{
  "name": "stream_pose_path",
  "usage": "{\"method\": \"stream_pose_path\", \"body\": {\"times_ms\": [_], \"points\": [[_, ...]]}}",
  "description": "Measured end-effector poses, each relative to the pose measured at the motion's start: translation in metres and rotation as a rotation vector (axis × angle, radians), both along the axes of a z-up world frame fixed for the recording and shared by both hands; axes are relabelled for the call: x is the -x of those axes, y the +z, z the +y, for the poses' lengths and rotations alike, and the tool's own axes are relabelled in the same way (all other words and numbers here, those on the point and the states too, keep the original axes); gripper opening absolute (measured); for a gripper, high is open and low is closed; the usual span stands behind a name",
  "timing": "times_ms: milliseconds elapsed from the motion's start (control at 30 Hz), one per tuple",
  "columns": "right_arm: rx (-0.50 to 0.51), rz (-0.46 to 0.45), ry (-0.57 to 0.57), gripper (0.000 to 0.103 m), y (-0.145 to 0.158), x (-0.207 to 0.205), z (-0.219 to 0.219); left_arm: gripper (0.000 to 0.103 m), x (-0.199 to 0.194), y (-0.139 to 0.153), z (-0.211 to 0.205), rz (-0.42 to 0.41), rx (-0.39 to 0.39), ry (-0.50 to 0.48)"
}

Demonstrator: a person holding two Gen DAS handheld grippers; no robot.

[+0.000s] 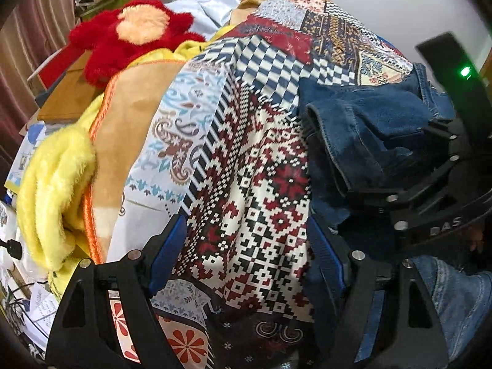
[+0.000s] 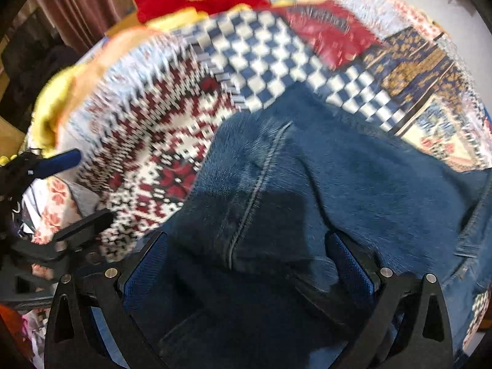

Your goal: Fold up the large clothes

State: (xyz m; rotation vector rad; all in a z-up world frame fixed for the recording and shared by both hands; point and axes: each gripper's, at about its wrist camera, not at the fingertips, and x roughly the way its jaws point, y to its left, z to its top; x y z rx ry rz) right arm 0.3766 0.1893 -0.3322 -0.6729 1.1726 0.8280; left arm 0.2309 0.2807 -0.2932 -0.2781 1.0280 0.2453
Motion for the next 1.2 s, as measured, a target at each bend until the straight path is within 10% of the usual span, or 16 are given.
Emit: {"method": "stream_pose_path", "body": {"times_ms": [133, 300, 367, 900, 1200], "points": [[-0.028, -0.045, 0.025, 0.092, -0.007, 0.003, 0.000, 0.079, 0.001, -0.009, 0.006, 0.010, 0.026, 0.024], [-0.084, -0.025, 0.008, 0.026, 0.000, 0.000, -0.004, 0.079, 0.002, -0.009, 0.006, 0.011, 0.049, 0.041], [-0.121, -0.016, -0.013, 0.021, 0.007, -0.002, -0.007, 0.079, 0.002, -0.005, 0.004, 0.005, 0.043, 0.035], [-0.484, -0.147, -0.234, 0.018, 0.161, -0.005, -0.150, 0.079, -0.008, 0.054, -0.040, -0.076, -0.042, -0.040], [-0.599, -0.172, -0.447, 0.018, 0.186, 0.003, -0.279, 0.079, -0.025, 0.079, -0.097, -0.106, -0.110, -0.128]]}}
